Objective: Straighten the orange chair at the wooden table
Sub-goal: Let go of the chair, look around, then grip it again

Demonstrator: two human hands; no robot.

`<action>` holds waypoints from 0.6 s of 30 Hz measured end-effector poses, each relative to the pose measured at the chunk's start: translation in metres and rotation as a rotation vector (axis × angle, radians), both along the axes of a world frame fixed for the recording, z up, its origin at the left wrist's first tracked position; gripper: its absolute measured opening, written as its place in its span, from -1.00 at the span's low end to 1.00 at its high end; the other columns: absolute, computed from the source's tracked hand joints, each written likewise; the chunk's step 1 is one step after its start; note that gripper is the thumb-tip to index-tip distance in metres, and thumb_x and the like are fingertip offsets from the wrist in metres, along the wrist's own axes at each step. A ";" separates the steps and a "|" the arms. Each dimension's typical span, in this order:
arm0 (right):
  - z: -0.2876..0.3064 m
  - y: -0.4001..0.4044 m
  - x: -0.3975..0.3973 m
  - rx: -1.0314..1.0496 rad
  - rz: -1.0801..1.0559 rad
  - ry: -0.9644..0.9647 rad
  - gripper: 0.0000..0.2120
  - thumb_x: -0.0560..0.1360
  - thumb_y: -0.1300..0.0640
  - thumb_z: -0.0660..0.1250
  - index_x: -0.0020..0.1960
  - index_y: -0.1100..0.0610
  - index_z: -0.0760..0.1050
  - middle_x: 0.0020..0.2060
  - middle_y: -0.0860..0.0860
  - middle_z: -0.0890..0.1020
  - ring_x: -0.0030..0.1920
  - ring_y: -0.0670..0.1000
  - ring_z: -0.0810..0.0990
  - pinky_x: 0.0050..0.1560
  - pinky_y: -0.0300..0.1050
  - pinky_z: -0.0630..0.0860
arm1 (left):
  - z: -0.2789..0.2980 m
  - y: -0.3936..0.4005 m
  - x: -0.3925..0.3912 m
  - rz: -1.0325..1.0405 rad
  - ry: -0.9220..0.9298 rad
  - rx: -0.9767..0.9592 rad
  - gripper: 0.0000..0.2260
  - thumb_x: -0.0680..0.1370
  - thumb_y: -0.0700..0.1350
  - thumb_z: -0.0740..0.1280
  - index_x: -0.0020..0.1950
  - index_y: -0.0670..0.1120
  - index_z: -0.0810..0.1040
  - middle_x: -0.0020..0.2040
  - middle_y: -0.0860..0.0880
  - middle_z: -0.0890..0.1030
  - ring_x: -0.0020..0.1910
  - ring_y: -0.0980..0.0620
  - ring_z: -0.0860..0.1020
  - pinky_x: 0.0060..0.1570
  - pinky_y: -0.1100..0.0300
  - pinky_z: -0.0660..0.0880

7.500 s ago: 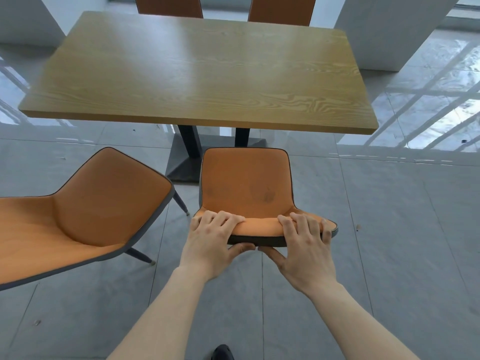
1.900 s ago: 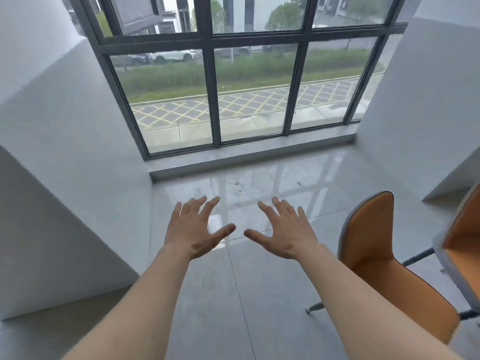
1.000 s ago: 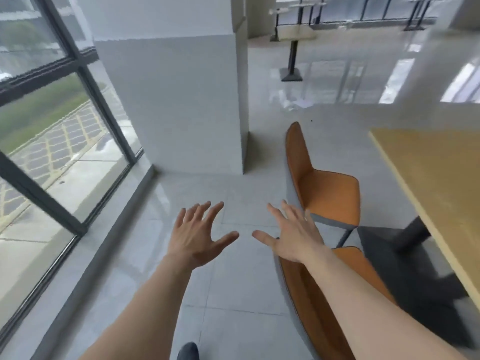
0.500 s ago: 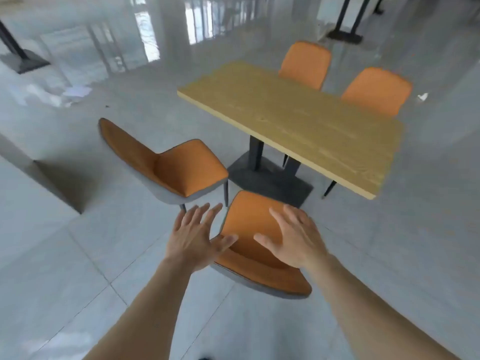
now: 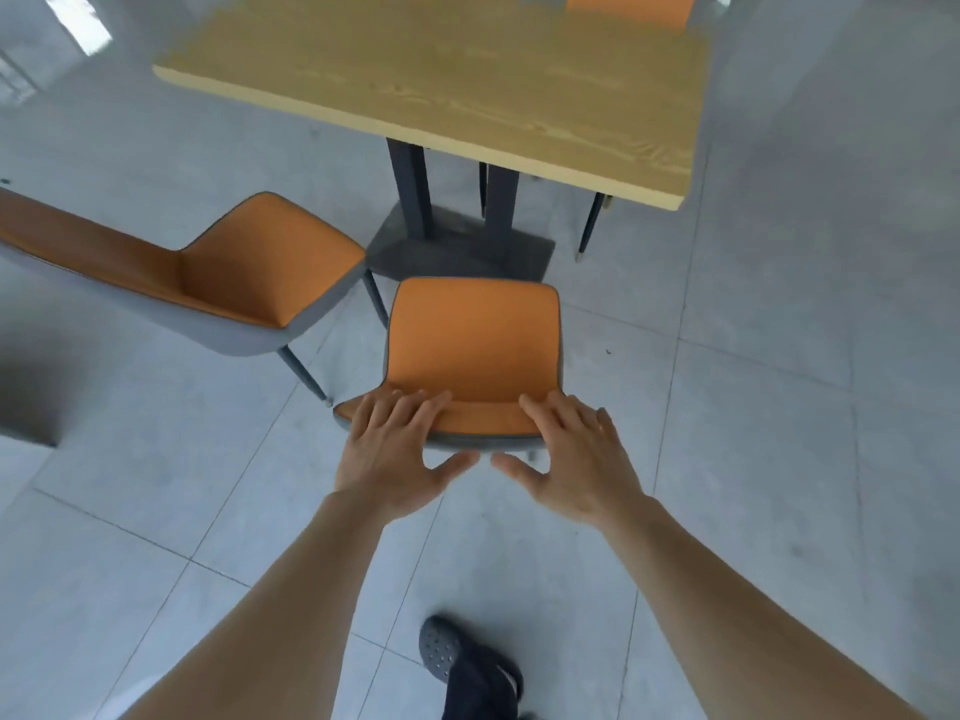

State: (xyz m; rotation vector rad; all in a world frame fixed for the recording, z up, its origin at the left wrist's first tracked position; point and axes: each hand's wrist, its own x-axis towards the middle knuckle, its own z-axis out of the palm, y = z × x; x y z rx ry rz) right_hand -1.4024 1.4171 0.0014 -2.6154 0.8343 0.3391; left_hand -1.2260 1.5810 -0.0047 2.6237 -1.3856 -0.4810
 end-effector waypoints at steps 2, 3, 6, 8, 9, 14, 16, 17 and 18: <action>-0.002 -0.001 0.004 -0.023 -0.015 0.002 0.00 0.38 -0.66 -0.23 0.63 -0.08 0.13 0.51 -0.01 0.36 0.54 0.11 0.24 0.56 0.11 0.14 | -0.007 -0.001 0.000 0.014 -0.026 -0.062 -0.23 0.48 0.57 -0.05 0.57 0.20 0.28 0.50 0.14 0.39 0.52 0.00 0.21 0.58 -0.02 -0.02; -0.005 -0.001 0.006 -0.043 -0.017 0.020 0.03 0.37 -0.67 -0.25 0.62 -0.08 0.15 0.49 0.00 0.40 0.51 0.12 0.29 0.54 0.12 0.18 | -0.012 0.000 -0.001 0.003 -0.031 -0.090 -0.26 0.50 0.55 -0.03 0.55 0.19 0.33 0.47 0.15 0.42 0.49 0.01 0.24 0.56 -0.01 0.01; -0.013 0.000 0.017 -0.099 -0.016 0.051 0.02 0.37 -0.68 -0.22 0.60 -0.08 0.20 0.42 0.05 0.50 0.44 0.17 0.39 0.48 0.15 0.28 | -0.019 0.003 0.006 -0.044 -0.005 -0.139 -0.33 0.53 0.51 0.01 0.50 0.19 0.39 0.40 0.16 0.46 0.41 0.00 0.30 0.51 -0.01 0.09; -0.016 -0.001 0.024 -0.097 -0.026 0.043 0.03 0.35 -0.70 -0.22 0.58 -0.10 0.23 0.41 0.03 0.51 0.42 0.17 0.40 0.47 0.17 0.30 | -0.020 0.002 0.013 -0.055 0.024 -0.159 -0.36 0.53 0.50 0.03 0.47 0.20 0.41 0.34 0.17 0.49 0.37 0.00 0.33 0.46 -0.01 0.13; -0.018 -0.001 0.026 -0.092 -0.035 0.029 0.02 0.35 -0.70 -0.22 0.57 -0.11 0.26 0.41 0.00 0.51 0.43 0.15 0.39 0.47 0.17 0.30 | -0.020 0.001 0.015 -0.061 0.033 -0.165 -0.38 0.53 0.49 0.03 0.45 0.20 0.43 0.31 0.17 0.50 0.35 -0.01 0.35 0.43 -0.01 0.15; -0.021 -0.003 0.034 -0.096 -0.081 0.016 -0.06 0.37 -0.70 -0.17 0.50 -0.15 0.32 0.41 -0.07 0.48 0.45 0.09 0.36 0.49 0.09 0.30 | -0.022 -0.006 0.032 -0.109 0.035 -0.175 -0.44 0.56 0.47 0.02 0.40 0.21 0.45 0.28 0.20 0.52 0.31 0.01 0.38 0.34 0.01 0.18; -0.020 -0.003 0.044 -0.090 -0.104 0.018 -0.10 0.38 -0.69 -0.15 0.48 -0.17 0.32 0.41 -0.10 0.47 0.45 0.08 0.36 0.49 0.07 0.30 | -0.023 -0.011 0.045 -0.127 0.033 -0.161 -0.45 0.57 0.47 0.02 0.40 0.22 0.44 0.28 0.21 0.51 0.31 0.01 0.37 0.36 0.01 0.17; -0.019 -0.004 0.050 -0.093 -0.118 0.014 -0.11 0.38 -0.69 -0.15 0.47 -0.17 0.33 0.41 -0.11 0.48 0.45 0.07 0.37 0.49 0.06 0.31 | -0.023 -0.015 0.052 -0.137 0.028 -0.156 -0.44 0.57 0.48 0.00 0.40 0.22 0.43 0.28 0.21 0.51 0.31 0.01 0.37 0.37 0.00 0.16; -0.018 -0.006 0.056 -0.094 -0.131 0.013 -0.11 0.38 -0.69 -0.14 0.47 -0.17 0.33 0.41 -0.12 0.48 0.45 0.07 0.37 0.48 0.06 0.32 | -0.023 -0.019 0.060 -0.145 0.027 -0.153 -0.43 0.56 0.48 -0.01 0.41 0.22 0.43 0.28 0.20 0.51 0.31 0.00 0.37 0.38 0.00 0.17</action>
